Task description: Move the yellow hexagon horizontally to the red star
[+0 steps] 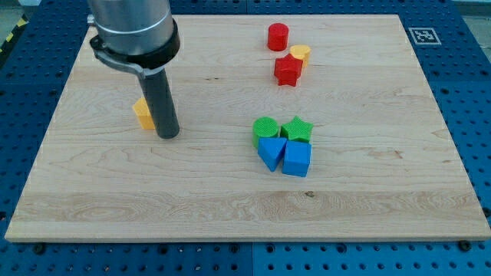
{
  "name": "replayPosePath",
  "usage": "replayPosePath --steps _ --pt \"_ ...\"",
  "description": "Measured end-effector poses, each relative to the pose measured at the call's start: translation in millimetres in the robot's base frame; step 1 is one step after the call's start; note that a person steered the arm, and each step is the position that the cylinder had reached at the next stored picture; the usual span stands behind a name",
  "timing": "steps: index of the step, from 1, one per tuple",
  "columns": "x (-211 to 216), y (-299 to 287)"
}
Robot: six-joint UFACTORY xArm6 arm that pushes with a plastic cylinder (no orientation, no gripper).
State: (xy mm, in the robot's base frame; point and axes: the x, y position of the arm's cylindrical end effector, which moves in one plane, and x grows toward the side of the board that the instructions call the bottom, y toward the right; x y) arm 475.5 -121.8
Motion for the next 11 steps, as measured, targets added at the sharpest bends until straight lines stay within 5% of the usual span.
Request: replayPosePath --steps 1,3,5,6,8,10,11 --pt "-21 -38" --pt "-136 -127" --pt "-72 -124" --pt "-74 -118" --pt "-168 -118" --pt "-99 -110" --pt "-99 -84"
